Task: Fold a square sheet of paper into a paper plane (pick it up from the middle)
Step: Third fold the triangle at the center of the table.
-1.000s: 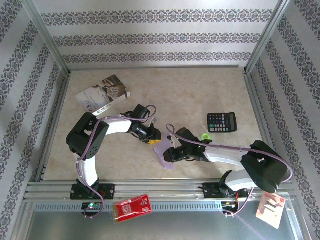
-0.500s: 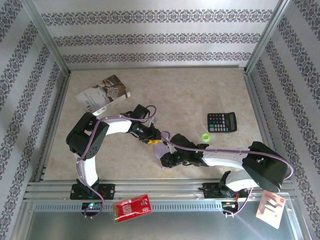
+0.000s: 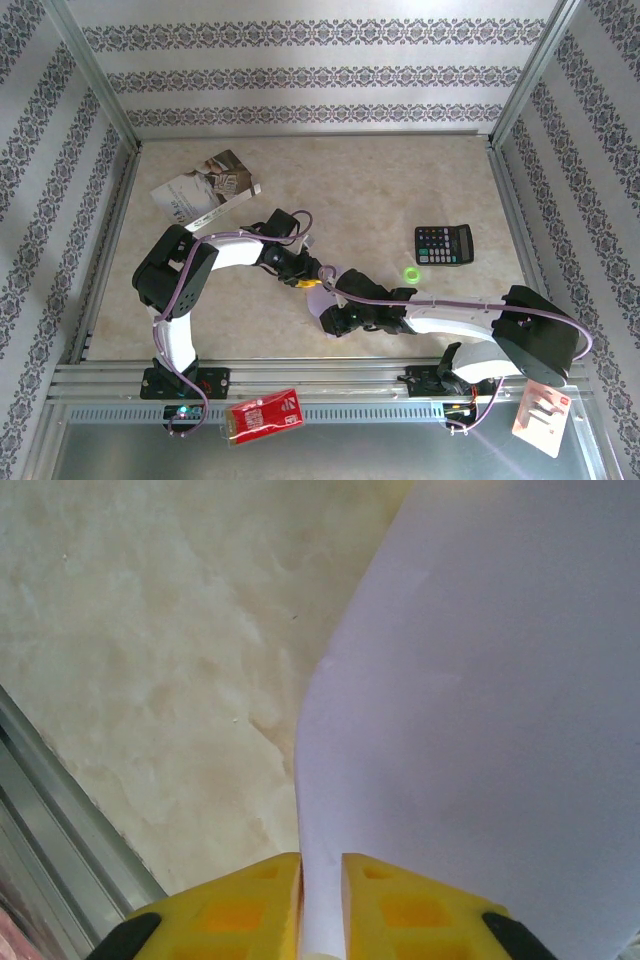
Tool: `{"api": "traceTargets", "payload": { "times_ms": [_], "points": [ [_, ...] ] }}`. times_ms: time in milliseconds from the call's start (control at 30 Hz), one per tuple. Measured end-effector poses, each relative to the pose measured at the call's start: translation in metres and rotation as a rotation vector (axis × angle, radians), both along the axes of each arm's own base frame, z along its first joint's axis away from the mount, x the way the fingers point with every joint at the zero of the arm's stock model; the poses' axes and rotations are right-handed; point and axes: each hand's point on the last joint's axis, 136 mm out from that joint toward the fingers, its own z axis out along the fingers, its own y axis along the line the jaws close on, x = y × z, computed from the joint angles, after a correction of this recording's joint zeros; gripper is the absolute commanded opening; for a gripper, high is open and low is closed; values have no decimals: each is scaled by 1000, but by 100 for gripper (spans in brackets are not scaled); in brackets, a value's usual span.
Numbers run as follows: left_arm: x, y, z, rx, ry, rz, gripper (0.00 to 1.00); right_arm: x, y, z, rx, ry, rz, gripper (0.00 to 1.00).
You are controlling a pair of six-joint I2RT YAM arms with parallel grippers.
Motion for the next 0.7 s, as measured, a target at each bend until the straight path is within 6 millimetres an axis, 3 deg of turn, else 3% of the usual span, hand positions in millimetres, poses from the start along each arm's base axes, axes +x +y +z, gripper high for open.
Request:
{"api": "traceTargets", "payload": {
  "times_ms": [267,700],
  "points": [
    [0,0,0,0,0,0,32,1,-1,3,18,-14,-9,1],
    [-1,0,-1,6,-6,-23,32,22,-14,5,21,34,-69,0]
  ]
}}
